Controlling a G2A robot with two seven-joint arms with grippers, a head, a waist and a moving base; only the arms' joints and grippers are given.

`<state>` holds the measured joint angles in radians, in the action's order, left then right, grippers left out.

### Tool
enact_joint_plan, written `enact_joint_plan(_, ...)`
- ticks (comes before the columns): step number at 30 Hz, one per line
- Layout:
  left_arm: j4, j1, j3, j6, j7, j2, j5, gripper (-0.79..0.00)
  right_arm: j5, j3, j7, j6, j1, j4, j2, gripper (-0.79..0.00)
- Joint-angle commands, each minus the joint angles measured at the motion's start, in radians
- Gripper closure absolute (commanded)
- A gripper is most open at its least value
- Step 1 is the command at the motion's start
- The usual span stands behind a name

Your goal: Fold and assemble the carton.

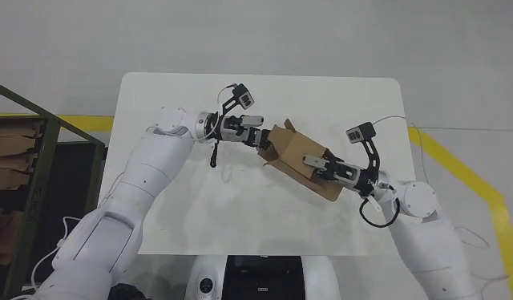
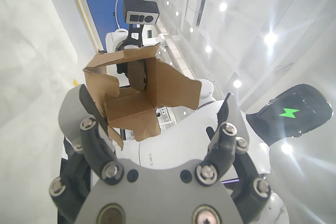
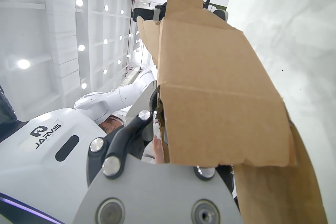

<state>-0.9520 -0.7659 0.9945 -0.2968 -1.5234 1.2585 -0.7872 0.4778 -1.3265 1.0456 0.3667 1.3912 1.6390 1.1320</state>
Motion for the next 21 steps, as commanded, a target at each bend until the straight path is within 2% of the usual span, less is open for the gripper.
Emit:
enact_joint_plan(1,-0.002,0.0,0.0,0.003,-0.003,0.001,-0.003,-0.785,-0.005,0.003,-0.006,0.001,-0.002,-0.002,0.0,0.0)
enact_joint_plan(21,-0.004,0.003,-0.011,0.009,-0.009,0.011,0.001,-0.785,-0.054,0.066,-0.07,-0.008,-0.012,-0.001,0.003,0.0)
